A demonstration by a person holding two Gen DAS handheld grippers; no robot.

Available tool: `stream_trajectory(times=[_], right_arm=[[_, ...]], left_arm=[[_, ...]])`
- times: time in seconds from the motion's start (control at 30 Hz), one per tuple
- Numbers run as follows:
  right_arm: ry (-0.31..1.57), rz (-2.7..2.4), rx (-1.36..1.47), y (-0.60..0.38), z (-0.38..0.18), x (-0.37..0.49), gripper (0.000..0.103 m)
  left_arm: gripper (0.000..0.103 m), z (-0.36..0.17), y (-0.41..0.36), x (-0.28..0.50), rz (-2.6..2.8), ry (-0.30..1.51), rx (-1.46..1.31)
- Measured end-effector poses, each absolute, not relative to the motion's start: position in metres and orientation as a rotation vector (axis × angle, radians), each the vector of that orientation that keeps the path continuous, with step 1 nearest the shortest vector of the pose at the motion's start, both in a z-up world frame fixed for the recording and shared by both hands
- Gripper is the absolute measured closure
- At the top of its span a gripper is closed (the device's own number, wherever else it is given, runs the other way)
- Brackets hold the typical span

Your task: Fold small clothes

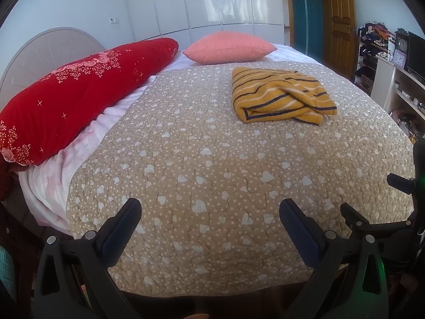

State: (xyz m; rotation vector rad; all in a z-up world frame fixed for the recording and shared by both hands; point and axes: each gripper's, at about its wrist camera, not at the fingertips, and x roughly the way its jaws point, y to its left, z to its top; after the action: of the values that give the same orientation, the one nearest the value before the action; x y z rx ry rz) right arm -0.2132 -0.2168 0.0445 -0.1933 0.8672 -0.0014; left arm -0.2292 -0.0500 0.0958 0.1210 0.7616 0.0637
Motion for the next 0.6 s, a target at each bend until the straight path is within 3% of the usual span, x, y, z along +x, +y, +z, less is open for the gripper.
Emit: stream_trajectory(times=[0.6], right_arm=[[0.883,-0.015,-0.173,-0.221,0.039,-0.213,0.0]], left_arm=[[0.0,0.072,-0.045,-0.218,0.131,0.868,0.169]])
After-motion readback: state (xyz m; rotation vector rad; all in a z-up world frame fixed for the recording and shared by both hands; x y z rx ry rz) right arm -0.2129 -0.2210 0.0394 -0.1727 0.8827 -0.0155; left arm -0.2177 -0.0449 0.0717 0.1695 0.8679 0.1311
